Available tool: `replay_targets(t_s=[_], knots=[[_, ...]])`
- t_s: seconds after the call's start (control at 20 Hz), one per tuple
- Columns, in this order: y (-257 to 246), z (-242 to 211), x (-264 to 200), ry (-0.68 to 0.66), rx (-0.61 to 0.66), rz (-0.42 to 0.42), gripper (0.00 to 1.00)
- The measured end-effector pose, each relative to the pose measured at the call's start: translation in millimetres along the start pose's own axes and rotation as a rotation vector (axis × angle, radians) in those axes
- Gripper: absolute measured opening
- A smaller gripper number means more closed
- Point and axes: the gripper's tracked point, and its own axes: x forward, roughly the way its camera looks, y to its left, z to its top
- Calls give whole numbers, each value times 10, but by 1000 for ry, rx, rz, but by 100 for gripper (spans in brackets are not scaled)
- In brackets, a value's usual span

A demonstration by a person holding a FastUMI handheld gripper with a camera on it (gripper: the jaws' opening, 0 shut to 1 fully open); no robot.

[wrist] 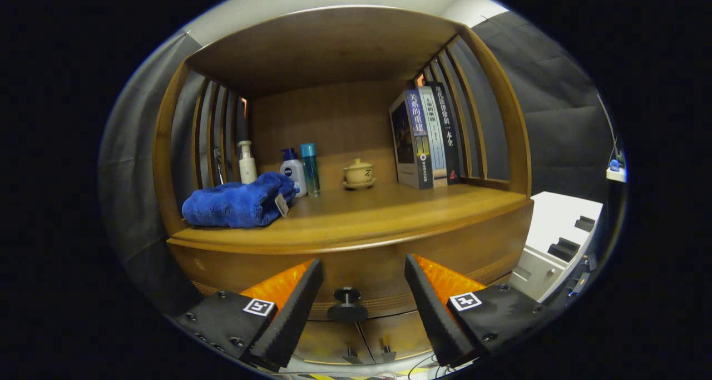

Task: Pull open the drawer, take out the items inside it, and place them on the countertop above the cabinet.

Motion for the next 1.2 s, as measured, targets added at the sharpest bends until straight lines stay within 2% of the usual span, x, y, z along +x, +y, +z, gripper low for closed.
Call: replay_targets(t_s=[0.2,0.5,0.75,0.85,0.95,1.0,1.2], knots=[[53,-284,34,49,-19,17,98],[121,-502,118,89,-21,38,66],[120,-510,124,112,-13,41,47],[115,-522,117,115,-24,23,42],[117,-534,75,130,-36,8,42],[104,-538,75,130,-37,5,37],[105,-571,-207,142,-46,2,37]])
